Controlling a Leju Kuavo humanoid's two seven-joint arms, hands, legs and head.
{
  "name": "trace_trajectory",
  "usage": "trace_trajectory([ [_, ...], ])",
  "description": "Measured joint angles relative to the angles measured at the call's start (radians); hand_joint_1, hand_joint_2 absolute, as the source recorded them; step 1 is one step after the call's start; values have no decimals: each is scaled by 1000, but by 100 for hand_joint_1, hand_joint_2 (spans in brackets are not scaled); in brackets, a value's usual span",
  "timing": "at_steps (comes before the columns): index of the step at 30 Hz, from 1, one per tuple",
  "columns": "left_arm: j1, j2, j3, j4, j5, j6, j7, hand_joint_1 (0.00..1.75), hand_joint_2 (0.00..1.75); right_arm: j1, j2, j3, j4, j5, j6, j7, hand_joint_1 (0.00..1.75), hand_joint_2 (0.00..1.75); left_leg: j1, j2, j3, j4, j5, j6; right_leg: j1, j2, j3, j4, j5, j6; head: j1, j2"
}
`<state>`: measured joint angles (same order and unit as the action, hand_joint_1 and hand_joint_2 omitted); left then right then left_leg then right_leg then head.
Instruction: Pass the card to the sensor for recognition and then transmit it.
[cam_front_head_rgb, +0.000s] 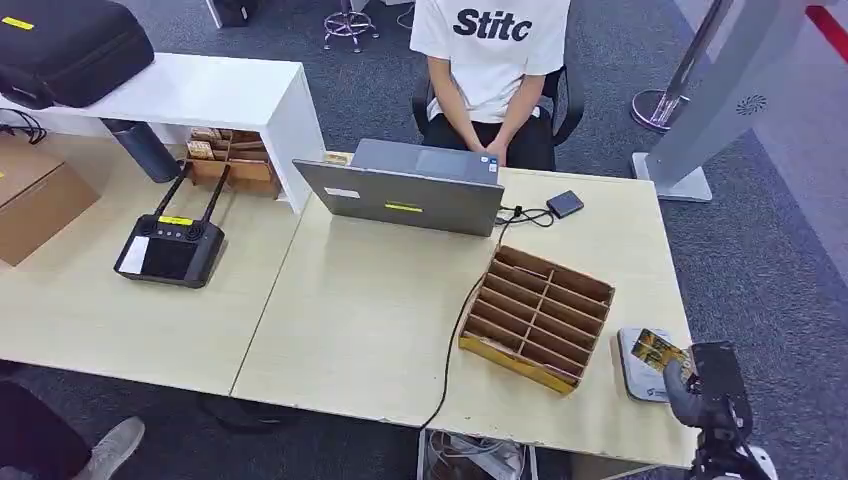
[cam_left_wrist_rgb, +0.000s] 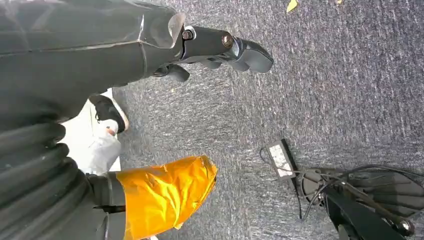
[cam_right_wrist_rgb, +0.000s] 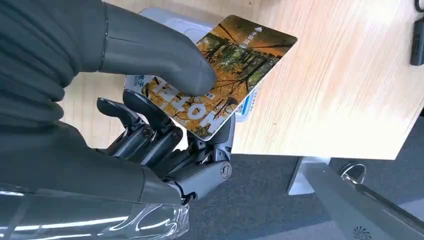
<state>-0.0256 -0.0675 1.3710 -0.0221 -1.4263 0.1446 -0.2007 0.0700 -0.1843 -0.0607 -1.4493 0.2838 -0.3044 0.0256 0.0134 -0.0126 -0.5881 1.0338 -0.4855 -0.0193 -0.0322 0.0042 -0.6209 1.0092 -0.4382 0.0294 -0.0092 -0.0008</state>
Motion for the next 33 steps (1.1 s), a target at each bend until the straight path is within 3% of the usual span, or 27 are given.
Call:
trace_trajectory([
  [5,0,0,-2,0,0,2,0,0,175,0,0,-4,0,51,-20,-2,175,175,0,0,0,0,0,0,0,0,0,0,0,0,0,0],
  [9,0,0,-6,0,1,4,9,0,175,0,0,-4,1,234,-82,33,175,175,0,0,0,0,0,0,0,0,0,0,0,0,0,0],
  [15,0,-1,-19,0,8,5,19,0,175,2,-3,-4,8,396,-85,78,175,175,0,0,0,0,0,0,0,0,0,0,0,0,0,0],
  [33,0,-9,-30,0,15,5,29,0,175,12,-3,-7,10,428,-67,91,175,175,0,0,0,0,0,0,0,0,0,0,0,0,0,0],
])
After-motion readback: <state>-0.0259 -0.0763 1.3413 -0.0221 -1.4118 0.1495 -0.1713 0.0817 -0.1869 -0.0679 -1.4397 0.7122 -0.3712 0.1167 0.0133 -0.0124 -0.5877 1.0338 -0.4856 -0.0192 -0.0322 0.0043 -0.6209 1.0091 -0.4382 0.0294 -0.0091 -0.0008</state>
